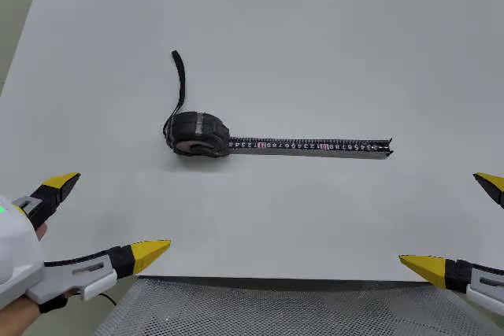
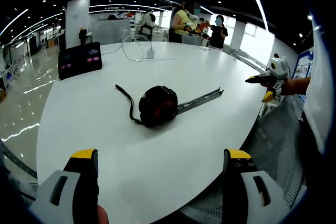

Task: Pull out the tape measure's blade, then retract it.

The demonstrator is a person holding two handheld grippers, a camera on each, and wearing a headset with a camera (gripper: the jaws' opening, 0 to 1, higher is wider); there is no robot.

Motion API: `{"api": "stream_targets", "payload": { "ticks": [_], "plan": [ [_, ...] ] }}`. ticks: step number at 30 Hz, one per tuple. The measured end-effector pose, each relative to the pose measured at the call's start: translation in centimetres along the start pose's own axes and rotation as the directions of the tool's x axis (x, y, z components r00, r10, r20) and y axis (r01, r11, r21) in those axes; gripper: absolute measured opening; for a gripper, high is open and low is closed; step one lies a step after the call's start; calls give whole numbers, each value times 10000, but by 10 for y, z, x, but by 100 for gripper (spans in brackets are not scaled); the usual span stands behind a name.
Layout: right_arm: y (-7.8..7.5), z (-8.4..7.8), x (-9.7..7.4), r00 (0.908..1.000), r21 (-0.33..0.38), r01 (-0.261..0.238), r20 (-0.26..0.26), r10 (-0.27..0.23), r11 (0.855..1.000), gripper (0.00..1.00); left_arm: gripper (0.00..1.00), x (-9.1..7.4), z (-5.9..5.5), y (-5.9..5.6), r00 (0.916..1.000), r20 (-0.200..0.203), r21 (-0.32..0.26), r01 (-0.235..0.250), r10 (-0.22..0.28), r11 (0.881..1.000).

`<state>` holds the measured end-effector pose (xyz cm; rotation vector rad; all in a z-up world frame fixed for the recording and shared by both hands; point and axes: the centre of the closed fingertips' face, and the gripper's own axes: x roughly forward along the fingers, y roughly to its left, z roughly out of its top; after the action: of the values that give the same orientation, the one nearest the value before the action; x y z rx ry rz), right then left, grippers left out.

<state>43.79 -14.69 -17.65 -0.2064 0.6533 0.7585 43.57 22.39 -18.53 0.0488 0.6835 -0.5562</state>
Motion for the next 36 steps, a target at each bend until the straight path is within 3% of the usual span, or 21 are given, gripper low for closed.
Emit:
{"api": "stream_targets", "payload": {
  "ticks": [36],
  "plan": [
    [-4, 3, 0, 9999, -1, 130, 84, -130, 9999, 92, 96, 1, 6, 3, 9999, 124, 32, -72, 71, 10000]
  ]
}}
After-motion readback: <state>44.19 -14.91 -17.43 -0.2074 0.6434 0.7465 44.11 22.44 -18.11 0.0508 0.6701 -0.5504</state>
